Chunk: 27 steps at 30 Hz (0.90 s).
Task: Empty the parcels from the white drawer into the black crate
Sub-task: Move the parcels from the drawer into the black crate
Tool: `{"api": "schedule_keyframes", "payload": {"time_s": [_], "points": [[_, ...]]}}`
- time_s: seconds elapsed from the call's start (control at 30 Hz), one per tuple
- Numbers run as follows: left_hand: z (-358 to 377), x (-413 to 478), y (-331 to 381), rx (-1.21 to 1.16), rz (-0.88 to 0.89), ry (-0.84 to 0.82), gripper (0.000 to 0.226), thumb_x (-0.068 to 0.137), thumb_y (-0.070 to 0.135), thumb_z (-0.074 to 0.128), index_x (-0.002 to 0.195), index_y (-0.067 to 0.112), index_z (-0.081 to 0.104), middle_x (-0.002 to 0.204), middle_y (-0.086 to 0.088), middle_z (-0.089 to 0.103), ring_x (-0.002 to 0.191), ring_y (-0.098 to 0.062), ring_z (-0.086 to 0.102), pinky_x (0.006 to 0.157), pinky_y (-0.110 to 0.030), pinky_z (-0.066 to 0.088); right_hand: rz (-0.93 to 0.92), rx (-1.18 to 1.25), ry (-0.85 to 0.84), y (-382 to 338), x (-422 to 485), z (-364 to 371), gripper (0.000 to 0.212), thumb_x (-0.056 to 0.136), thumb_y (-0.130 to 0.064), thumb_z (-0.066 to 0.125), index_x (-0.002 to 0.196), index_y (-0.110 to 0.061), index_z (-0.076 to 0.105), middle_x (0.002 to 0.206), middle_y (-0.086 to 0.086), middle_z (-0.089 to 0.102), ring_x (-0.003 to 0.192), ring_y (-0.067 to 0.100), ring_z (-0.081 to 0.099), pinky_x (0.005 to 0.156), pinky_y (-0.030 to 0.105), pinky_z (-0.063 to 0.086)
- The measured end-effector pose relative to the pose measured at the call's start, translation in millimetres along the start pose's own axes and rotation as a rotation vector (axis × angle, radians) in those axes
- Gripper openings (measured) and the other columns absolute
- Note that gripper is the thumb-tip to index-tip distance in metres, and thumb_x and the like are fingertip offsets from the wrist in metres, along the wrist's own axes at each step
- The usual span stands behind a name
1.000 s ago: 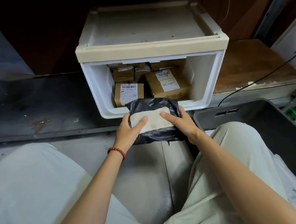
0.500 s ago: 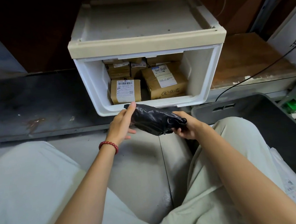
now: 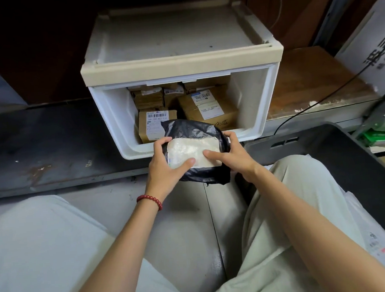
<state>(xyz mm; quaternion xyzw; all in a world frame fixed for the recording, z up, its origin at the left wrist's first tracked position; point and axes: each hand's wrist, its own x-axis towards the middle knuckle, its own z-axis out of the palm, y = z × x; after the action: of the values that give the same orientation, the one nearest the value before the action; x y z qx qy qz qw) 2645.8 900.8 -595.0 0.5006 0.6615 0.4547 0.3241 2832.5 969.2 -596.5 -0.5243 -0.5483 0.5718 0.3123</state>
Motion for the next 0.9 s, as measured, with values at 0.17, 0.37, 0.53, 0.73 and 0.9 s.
{"api": "schedule_keyframes", "payload": {"time_s": [0.17, 0.37, 0.53, 0.73, 0.9], "points": [[22.5, 14.1, 30.7, 0.115, 0.212, -0.025, 0.071, 0.072, 0.039, 0.08, 0.126, 0.038, 0.035, 0.13, 0.007, 0.044, 0.113, -0.013, 0.046, 0.088, -0.028, 0.045, -0.167, -0.16, 0.028, -32.0, 1.3, -45.9, 0.073, 0.073, -0.027, 0.084, 0.128, -0.02, 0.038, 0.124, -0.001, 0.057, 0.112, 0.016, 0.058, 0.102, 0.038, 0.046], [79.1, 30.7, 85.2, 0.138, 0.293, -0.223, 0.072, 0.077, 0.041, 0.075, 0.137, 0.042, 0.035, 0.133, 0.0, 0.04, 0.11, -0.013, 0.041, 0.09, -0.028, 0.039, -0.274, -0.207, 0.214, -41.4, -27.2, -123.5, 0.071, 0.074, -0.033, 0.083, 0.128, -0.025, 0.038, 0.118, -0.007, 0.057, 0.107, 0.011, 0.059, 0.096, 0.032, 0.047], [149.9, 53.6, 140.9, 0.248, 0.429, -0.451, 0.082, 0.076, 0.047, 0.074, 0.143, 0.041, 0.028, 0.142, 0.001, 0.038, 0.122, -0.016, 0.04, 0.096, -0.028, 0.034, -0.293, -0.062, 0.475, -20.0, -60.0, -189.7, 0.092, 0.072, -0.036, 0.084, 0.144, -0.031, 0.026, 0.147, -0.007, 0.037, 0.131, 0.011, 0.042, 0.11, 0.032, 0.037], [246.2, 58.6, 149.4, 0.348, 0.48, -0.706, 0.074, 0.085, 0.047, 0.066, 0.146, 0.036, 0.027, 0.144, -0.006, 0.039, 0.131, -0.023, 0.038, 0.102, -0.032, 0.031, -0.186, 0.129, 0.693, 37.4, -88.3, -235.4, 0.09, 0.076, -0.025, 0.082, 0.146, -0.028, 0.025, 0.134, -0.01, 0.043, 0.119, 0.007, 0.049, 0.098, 0.022, 0.045], [314.0, 43.2, 108.3, 0.311, 0.373, -0.811, 0.058, 0.09, 0.043, 0.06, 0.142, 0.034, 0.035, 0.144, -0.002, 0.04, 0.13, -0.022, 0.04, 0.097, -0.029, 0.032, -0.028, 0.195, 0.756, 103.1, -100.4, -248.9, 0.091, 0.071, -0.022, 0.085, 0.142, -0.027, 0.028, 0.126, -0.014, 0.051, 0.116, 0.005, 0.054, 0.104, 0.036, 0.046]]}}
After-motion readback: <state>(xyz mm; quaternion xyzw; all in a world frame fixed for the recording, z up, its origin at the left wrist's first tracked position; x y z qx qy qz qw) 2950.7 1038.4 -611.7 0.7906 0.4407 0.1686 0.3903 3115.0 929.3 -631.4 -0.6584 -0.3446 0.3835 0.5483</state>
